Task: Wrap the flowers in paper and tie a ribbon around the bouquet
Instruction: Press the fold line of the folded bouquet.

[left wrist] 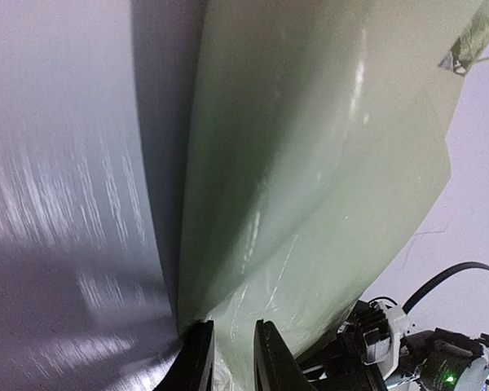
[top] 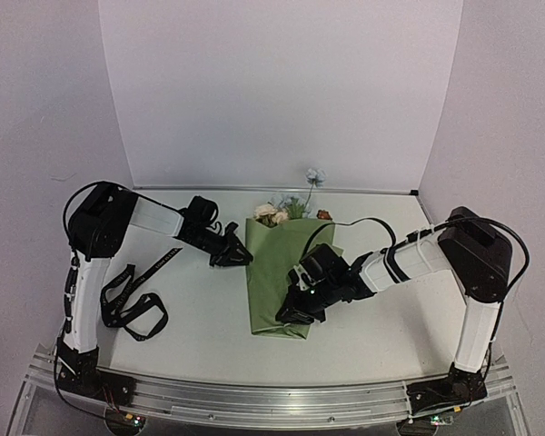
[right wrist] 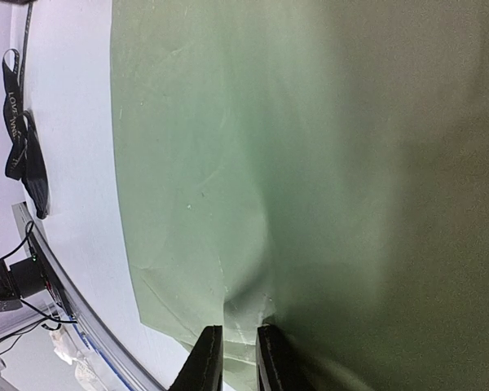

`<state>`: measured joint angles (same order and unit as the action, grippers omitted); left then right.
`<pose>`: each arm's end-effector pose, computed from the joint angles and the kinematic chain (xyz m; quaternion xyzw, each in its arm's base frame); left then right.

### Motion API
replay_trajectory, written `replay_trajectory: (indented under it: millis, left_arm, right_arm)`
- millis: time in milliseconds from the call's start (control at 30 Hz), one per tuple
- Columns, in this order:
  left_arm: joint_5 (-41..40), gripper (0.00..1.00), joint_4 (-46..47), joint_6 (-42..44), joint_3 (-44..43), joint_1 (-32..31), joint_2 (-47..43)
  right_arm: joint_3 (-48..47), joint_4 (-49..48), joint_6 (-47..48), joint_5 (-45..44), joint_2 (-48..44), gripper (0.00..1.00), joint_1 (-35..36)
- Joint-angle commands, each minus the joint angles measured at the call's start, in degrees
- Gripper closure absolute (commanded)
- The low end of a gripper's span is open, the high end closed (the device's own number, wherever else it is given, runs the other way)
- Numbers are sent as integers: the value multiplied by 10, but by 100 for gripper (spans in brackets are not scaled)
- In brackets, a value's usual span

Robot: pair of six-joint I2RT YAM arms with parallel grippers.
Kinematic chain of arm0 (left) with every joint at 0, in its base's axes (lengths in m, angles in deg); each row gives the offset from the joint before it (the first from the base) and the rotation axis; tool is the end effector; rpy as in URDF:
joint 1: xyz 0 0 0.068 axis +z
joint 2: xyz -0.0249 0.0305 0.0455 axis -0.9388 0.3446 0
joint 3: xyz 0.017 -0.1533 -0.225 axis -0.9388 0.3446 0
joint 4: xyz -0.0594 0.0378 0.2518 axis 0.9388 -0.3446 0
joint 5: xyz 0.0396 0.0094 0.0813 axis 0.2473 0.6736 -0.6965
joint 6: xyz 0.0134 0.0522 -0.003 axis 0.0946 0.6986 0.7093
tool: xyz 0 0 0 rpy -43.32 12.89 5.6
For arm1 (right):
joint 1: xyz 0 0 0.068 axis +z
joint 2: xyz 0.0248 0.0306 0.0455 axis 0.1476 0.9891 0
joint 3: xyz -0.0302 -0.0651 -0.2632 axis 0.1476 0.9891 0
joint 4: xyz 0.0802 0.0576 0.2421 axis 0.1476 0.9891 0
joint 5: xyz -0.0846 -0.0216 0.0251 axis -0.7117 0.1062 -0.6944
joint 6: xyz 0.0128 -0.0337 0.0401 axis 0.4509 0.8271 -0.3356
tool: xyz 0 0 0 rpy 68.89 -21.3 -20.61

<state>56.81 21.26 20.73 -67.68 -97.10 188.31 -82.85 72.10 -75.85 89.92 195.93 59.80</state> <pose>0.3935 -0.2326 0.0963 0.0157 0.8766 -0.4807 0.0158 0.2200 0.3013 0.1188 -0.0817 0.9156 0.3929 0.0261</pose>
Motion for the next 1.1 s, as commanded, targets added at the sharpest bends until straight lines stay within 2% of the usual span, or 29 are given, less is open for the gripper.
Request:
replay_trajectory:
  millis: [0, 467, 767, 967, 1067]
  left_arm:
    - [-35, 79, -36, 7, -51, 22, 48]
    - [-26, 77, -68, -8, -243, 73, 153]
    - [43, 74, -120, -3, -449, 97, 256]
    - [33, 73, -128, 14, -432, 105, 200]
    - [4, 68, -114, 23, -337, 101, 107]
  right_arm:
    - [16, 37, 9, -17, 14, 83, 3]
    - [23, 37, 10, -19, 16, 83, 4]
    - [23, 39, 10, -18, 17, 83, 3]
    - [2, 41, -8, -9, 0, 83, 2]
    - [-13, 43, -19, -5, -25, 82, 1]
